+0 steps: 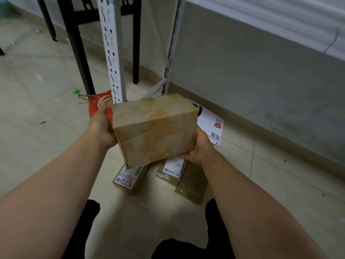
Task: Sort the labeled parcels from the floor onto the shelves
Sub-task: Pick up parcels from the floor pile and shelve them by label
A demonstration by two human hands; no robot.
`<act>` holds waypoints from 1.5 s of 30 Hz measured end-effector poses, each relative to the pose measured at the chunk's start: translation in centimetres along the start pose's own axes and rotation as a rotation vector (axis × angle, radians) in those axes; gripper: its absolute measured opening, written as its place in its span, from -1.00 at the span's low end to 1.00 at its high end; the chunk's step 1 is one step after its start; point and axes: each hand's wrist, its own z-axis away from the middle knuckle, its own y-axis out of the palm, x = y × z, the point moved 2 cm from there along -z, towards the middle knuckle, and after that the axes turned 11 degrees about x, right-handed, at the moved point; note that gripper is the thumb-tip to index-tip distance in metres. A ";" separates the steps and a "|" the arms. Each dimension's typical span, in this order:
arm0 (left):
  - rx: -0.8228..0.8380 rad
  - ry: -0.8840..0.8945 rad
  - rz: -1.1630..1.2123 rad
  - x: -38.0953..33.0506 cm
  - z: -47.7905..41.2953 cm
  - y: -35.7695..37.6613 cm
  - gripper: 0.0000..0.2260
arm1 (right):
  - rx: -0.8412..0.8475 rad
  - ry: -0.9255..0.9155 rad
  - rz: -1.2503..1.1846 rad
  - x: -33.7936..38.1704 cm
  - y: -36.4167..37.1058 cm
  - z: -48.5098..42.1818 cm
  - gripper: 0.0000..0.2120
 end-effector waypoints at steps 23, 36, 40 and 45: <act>0.146 -0.020 -0.044 0.8 1.3 -0.4 -0.46 | 0.163 -0.099 0.289 5.5 2.0 1.9 -0.65; 0.209 0.026 -0.142 0.2 1.1 0.3 -0.64 | 0.051 -0.278 0.274 6.1 2.5 0.6 -0.65; 0.275 -0.011 -0.356 -1.0 1.0 0.3 -0.39 | 0.184 -0.222 0.252 6.3 1.2 -0.1 -0.26; 0.335 -0.050 -0.702 -2.0 0.7 1.1 0.22 | 0.197 -0.153 0.642 7.5 1.0 -0.1 -0.30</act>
